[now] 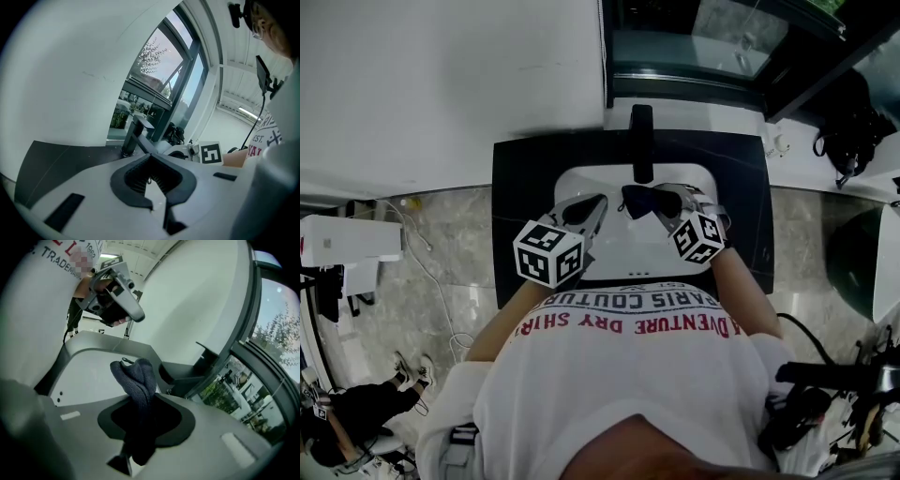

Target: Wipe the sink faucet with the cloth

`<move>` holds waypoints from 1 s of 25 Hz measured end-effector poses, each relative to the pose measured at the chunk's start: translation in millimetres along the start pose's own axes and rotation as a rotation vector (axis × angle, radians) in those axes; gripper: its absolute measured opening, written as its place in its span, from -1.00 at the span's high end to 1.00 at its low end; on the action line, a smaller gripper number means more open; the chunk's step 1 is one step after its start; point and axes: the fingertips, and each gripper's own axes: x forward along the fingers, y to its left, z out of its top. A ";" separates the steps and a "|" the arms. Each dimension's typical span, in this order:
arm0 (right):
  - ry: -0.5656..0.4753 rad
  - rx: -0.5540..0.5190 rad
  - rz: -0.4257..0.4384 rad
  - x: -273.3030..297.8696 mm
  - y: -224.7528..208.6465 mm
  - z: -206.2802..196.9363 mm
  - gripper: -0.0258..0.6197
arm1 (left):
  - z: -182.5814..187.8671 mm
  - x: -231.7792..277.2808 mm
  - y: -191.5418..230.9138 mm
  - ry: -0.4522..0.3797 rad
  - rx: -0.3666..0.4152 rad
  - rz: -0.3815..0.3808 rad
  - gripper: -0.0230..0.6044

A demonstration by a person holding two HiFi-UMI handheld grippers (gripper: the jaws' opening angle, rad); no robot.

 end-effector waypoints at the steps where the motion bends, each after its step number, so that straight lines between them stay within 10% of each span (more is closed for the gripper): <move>1: 0.010 0.013 -0.008 4.8 -4.4 -6.3 0.68 | -0.2 0.2 1.9 0.002 -0.002 0.003 0.93; 25: 0.001 0.008 -0.171 46.7 -104.6 -1.9 0.68 | -7.0 -2.3 25.4 0.023 -0.020 0.041 0.92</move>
